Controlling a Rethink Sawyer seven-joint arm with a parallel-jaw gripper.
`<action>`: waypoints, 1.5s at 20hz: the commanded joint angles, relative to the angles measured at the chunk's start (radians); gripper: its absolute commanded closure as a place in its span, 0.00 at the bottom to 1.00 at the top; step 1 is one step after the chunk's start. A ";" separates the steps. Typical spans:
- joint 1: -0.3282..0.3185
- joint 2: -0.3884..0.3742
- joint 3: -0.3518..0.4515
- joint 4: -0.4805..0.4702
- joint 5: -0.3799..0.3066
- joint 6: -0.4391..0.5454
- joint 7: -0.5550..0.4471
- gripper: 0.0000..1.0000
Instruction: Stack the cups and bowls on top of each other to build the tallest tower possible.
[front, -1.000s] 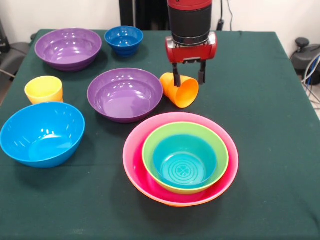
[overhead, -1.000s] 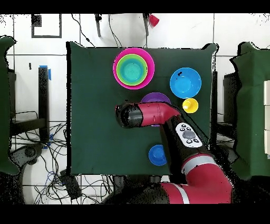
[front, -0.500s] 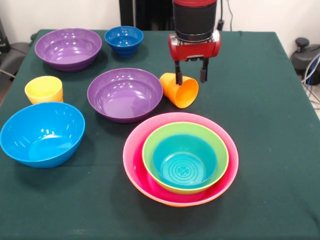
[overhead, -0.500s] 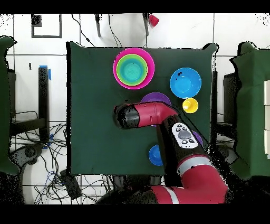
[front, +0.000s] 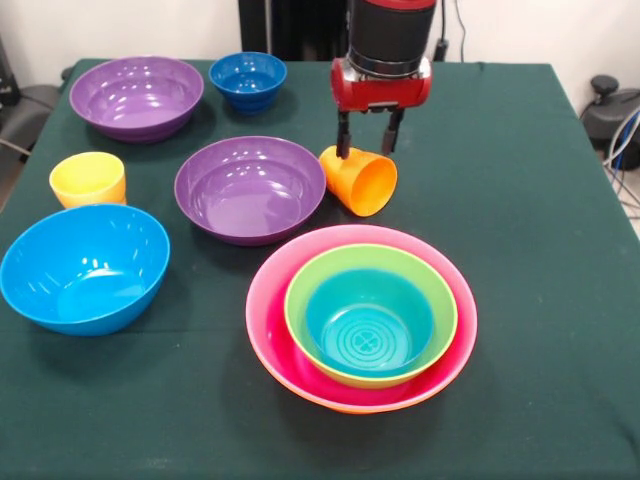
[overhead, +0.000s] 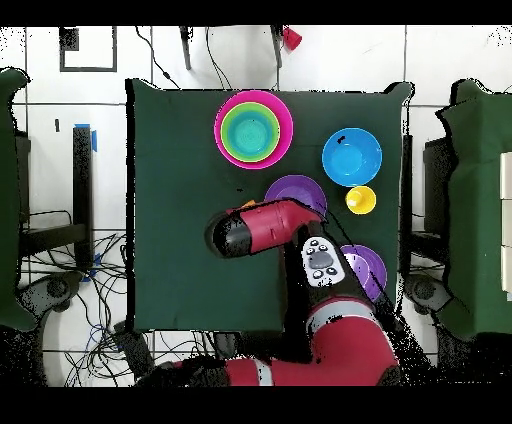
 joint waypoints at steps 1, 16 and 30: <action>0.074 0.033 -0.094 -0.093 -0.090 -0.027 0.102 0.00; 0.221 0.085 -0.257 -0.150 -0.014 -0.052 0.188 0.00; 0.070 -0.042 -0.055 0.039 0.215 0.010 0.104 0.00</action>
